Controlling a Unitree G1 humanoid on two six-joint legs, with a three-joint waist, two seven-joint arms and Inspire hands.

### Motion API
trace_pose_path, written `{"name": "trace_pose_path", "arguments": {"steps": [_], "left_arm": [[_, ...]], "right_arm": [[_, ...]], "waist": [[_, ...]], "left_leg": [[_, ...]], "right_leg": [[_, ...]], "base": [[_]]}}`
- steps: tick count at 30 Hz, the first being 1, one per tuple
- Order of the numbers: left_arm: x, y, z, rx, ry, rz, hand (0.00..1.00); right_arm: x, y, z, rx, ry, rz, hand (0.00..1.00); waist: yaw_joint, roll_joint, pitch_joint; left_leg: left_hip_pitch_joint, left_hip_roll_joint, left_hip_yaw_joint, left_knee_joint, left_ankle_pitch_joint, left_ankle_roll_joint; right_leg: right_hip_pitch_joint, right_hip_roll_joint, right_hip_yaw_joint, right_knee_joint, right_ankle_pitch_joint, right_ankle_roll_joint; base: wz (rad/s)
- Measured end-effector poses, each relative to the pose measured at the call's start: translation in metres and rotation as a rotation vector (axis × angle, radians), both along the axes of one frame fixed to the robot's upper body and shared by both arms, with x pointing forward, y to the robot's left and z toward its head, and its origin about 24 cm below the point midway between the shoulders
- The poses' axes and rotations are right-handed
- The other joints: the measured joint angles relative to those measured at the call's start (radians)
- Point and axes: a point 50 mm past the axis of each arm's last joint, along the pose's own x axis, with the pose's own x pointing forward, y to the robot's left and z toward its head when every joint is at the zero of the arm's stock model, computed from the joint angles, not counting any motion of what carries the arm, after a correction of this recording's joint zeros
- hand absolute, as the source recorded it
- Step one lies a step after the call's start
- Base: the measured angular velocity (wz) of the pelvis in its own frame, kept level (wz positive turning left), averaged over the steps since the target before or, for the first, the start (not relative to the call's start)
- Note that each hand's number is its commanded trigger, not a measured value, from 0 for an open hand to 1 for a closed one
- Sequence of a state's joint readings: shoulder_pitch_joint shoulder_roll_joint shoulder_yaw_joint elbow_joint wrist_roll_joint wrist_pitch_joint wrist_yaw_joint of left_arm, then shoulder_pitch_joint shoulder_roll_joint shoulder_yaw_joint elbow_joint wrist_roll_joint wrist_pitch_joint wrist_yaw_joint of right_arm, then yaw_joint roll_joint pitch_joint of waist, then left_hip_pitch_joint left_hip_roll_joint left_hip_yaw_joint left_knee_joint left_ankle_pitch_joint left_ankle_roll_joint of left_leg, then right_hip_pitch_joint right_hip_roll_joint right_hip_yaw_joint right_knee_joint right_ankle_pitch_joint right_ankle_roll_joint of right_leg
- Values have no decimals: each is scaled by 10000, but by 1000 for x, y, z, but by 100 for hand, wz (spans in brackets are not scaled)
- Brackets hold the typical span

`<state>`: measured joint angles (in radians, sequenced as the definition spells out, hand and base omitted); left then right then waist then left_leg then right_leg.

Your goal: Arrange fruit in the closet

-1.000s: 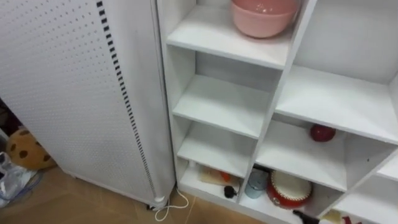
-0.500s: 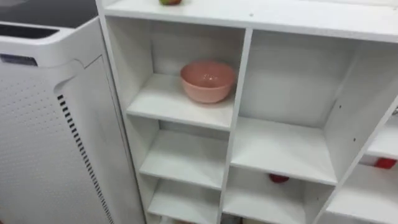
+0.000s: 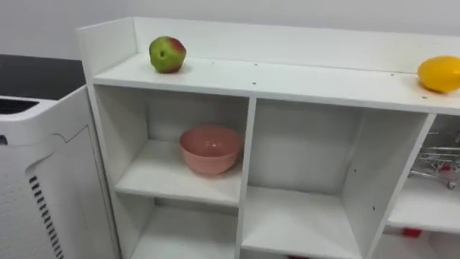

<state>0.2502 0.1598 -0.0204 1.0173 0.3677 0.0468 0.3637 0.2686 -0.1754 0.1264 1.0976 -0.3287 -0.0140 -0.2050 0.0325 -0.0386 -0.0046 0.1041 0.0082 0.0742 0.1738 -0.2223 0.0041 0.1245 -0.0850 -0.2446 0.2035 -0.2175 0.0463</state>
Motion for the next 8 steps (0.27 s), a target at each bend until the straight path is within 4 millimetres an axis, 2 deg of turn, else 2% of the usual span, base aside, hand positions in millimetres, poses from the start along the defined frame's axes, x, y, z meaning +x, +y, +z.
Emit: {"name": "trace_pose_path", "arguments": {"steps": [3, 8], "left_arm": [[-13, -6, -4, -179, 639, 285, 0], [-18, -5, -5, -519, 1060, 142, 0]], "right_arm": [[-13, 2, -3, 245, 659, -622, 0], [-22, 2, -5, 461, 1144, -1688, 0]], "waist": [[-44, 43, 9], [-91, 89, 9]], "left_leg": [[182, 6, 57, -37, -2, -2], [369, 13, 80, -37, -4, -5]], "right_leg": [[36, 11, 104, 24, 2, -3], [153, 32, 284, 9, 0, -12]], "base": [[-11], [-5]]}}
